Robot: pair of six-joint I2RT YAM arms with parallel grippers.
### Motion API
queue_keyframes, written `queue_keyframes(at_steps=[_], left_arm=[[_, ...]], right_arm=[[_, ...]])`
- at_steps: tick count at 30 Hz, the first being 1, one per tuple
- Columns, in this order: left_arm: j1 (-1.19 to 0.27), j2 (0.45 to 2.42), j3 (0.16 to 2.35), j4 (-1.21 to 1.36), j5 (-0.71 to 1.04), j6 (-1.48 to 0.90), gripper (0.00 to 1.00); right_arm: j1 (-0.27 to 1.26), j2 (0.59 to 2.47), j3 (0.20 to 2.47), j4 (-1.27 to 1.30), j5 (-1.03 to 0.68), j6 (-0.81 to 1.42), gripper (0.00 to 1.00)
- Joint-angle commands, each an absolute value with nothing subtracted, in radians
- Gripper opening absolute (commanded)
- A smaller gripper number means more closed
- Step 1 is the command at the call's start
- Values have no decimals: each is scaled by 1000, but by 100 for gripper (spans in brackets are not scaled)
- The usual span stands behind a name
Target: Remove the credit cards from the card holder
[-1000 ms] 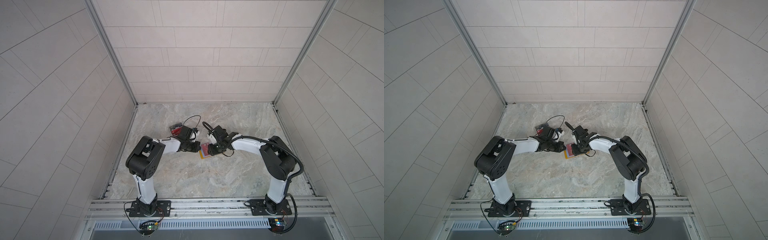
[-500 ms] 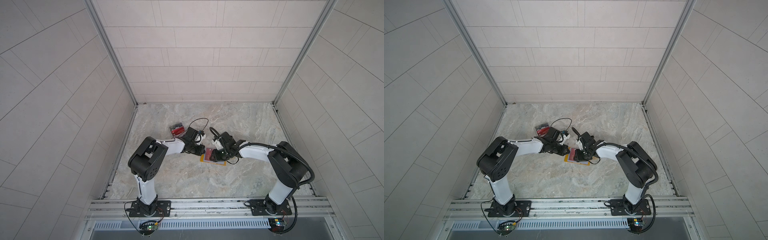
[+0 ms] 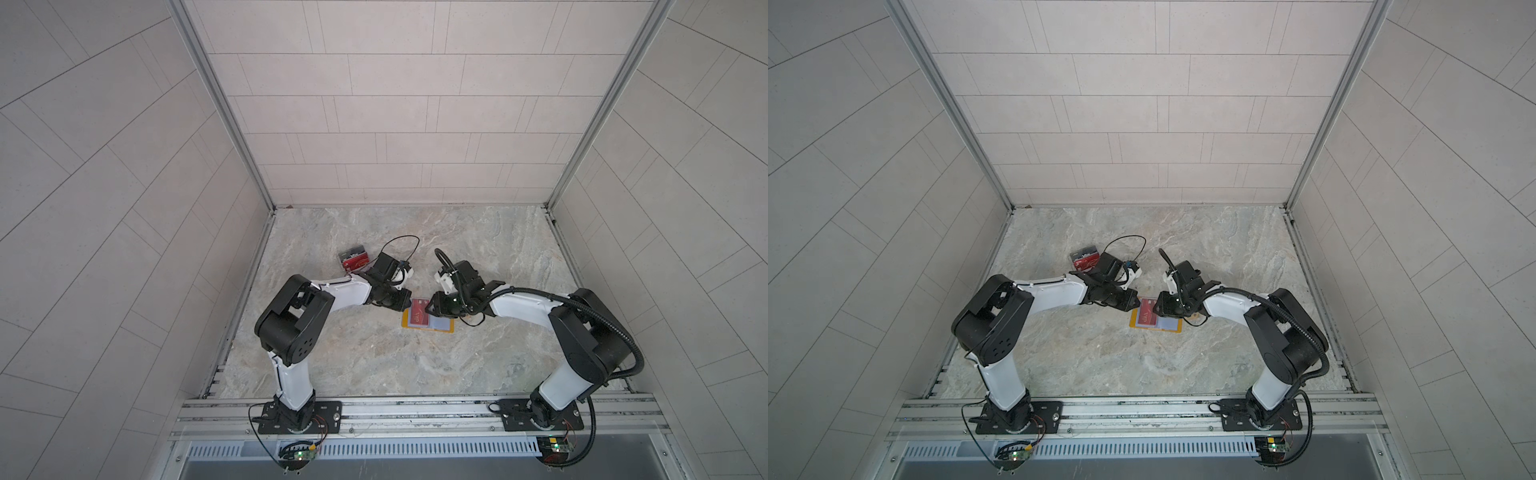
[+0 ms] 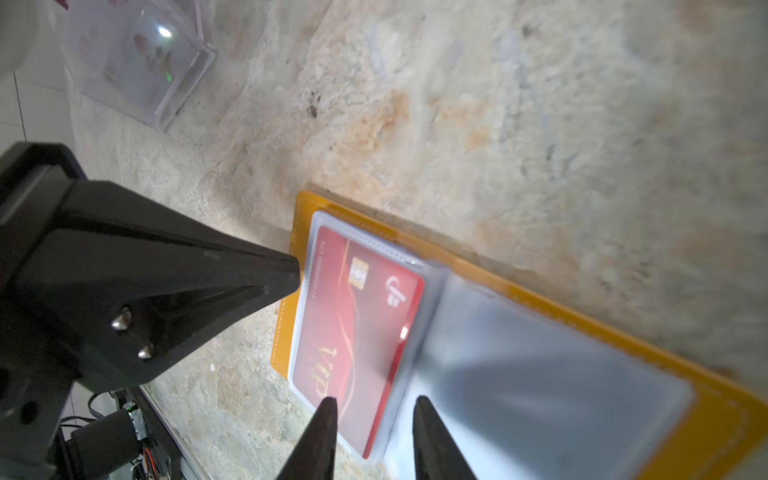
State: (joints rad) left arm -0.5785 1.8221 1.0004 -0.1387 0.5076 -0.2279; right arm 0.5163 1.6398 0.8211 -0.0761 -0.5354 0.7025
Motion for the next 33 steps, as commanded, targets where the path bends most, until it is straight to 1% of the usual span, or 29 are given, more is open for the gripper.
queue_keyframes(at_steps=[1, 5, 14, 33], left_arm=[[-583, 1789, 1015, -187, 490, -229, 6], [-584, 1780, 989, -196, 466, -233, 6], [-588, 1799, 960, -176, 487, -231, 6], [-592, 1830, 949, -158, 489, -232, 5]], right_arm=[[497, 1648, 798, 20, -599, 767, 32], [481, 1677, 785, 94, -654, 802, 30], [474, 1718, 781, 106, -655, 802, 28], [469, 1727, 762, 128, -677, 833, 27]])
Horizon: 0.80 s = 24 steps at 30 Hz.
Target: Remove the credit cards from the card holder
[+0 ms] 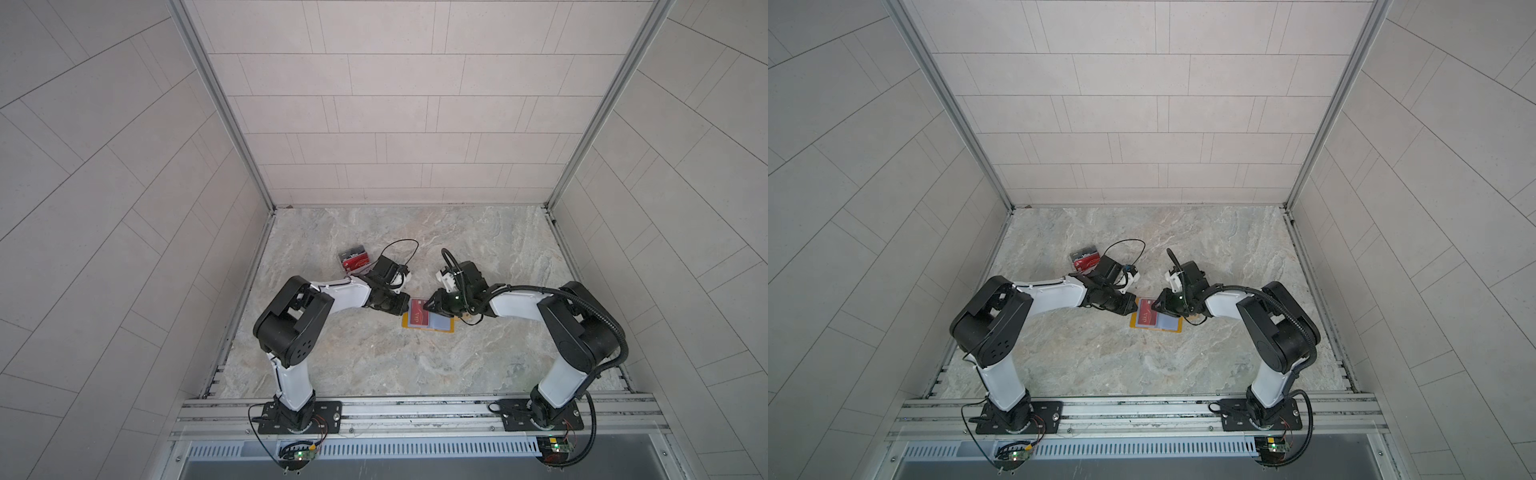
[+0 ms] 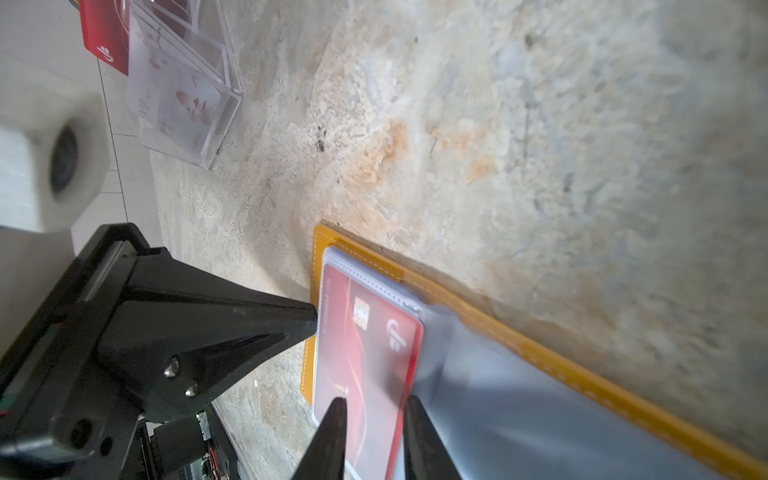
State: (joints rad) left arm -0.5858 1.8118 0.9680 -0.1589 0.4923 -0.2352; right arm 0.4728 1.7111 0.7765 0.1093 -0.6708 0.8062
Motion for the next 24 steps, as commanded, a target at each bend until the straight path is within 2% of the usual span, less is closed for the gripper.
queue_keyframes(at_steps=[1, 24], left_arm=[[-592, 1830, 950, -157, 490, -232, 5], [-594, 1833, 933, -146, 491, -233, 5]], right_arm=[[468, 1726, 761, 128, -676, 836, 27], [468, 1711, 732, 243, -775, 899, 26]])
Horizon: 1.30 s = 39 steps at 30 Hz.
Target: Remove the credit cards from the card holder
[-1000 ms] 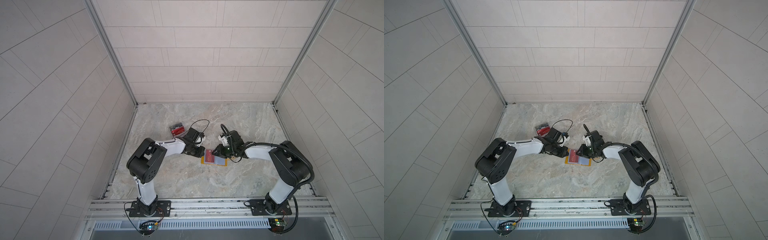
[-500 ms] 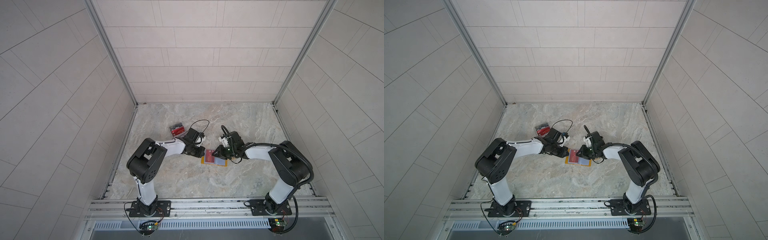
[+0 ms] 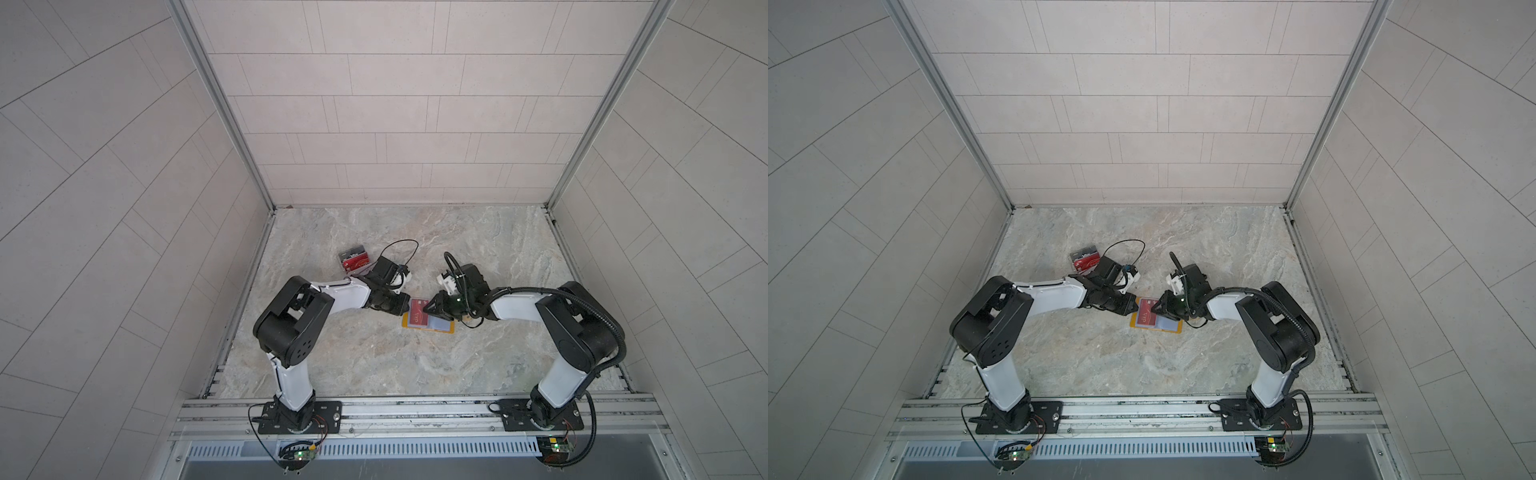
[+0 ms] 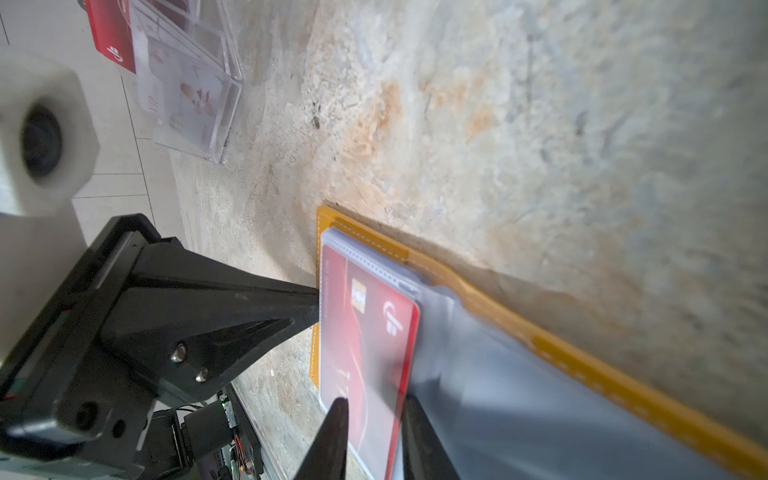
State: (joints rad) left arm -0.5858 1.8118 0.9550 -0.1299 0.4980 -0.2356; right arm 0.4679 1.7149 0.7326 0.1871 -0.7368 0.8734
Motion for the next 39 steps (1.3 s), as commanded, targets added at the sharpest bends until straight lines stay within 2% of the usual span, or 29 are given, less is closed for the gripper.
queue_keyframes(at_steps=[1, 24, 34, 39], left_arm=[[-594, 1835, 934, -144, 491, -235, 5], [-608, 1856, 960, -161, 485, -233, 5], [-608, 1861, 965, -172, 476, -224, 5], [-607, 1860, 959, -172, 474, -224, 5]], right_arm=[[469, 1708, 732, 249, -782, 902, 26], [466, 1707, 742, 293, -899, 882, 23], [465, 1683, 836, 41, -925, 703, 23], [464, 1688, 857, 0, -916, 689, 23]])
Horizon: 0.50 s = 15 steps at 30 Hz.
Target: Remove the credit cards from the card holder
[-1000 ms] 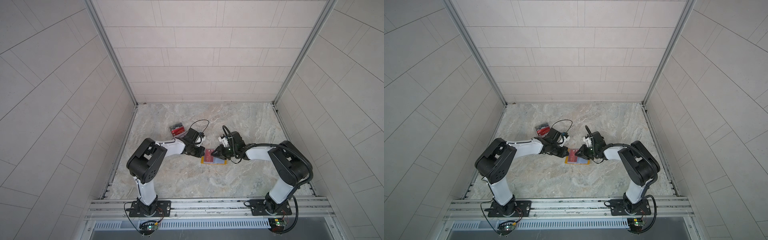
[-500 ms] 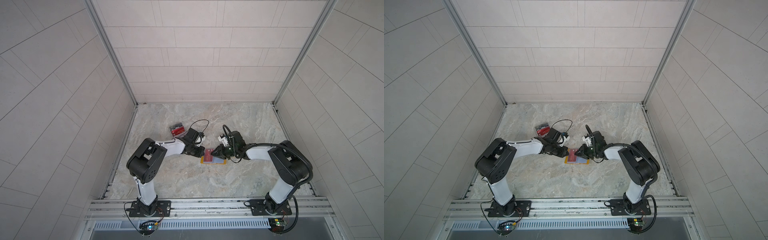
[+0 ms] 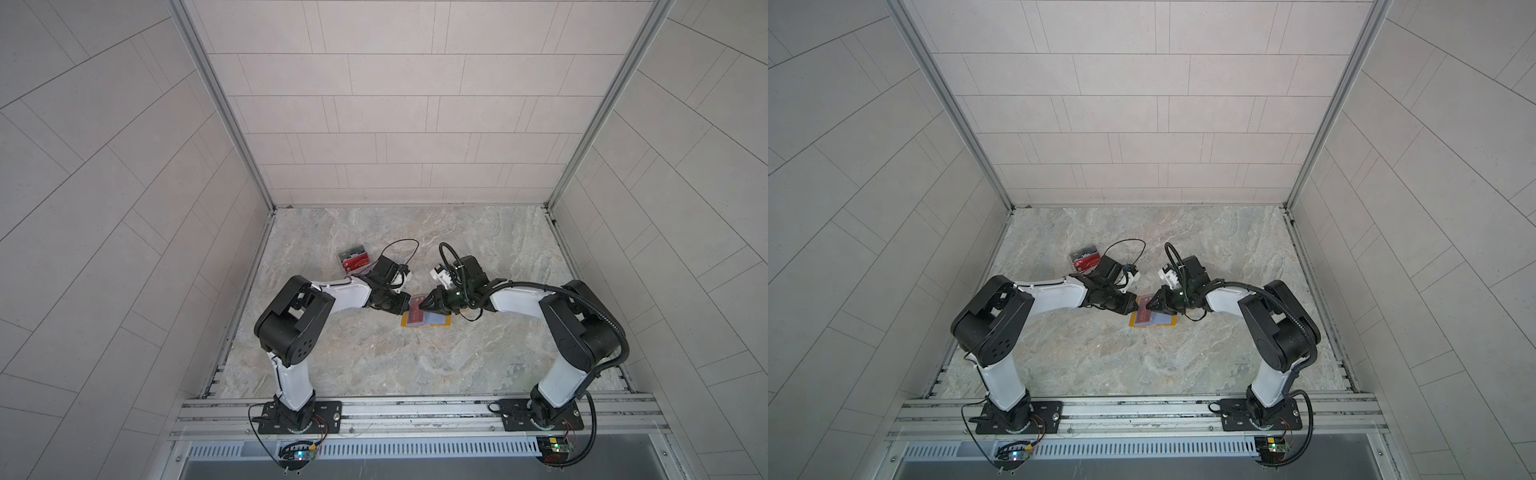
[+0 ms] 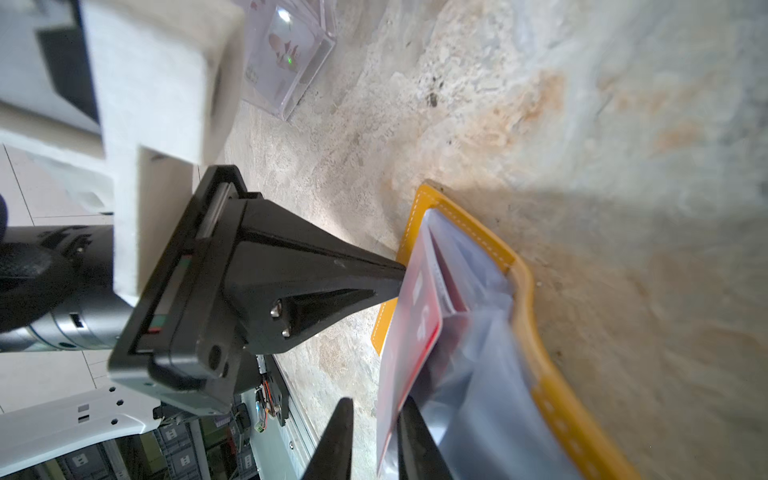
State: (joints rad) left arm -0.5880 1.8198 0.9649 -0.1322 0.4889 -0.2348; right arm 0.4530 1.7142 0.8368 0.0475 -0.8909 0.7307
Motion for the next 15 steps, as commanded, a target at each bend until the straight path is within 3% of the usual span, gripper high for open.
queue_keyframes(at_steps=[1, 15], left_arm=[[-608, 1858, 959, -172, 475, -224, 5], [-607, 1854, 957, -187, 466, -209, 5]], right_arm=[[465, 1692, 863, -9, -908, 687, 23], [466, 1705, 1010, -338, -787, 481, 25]])
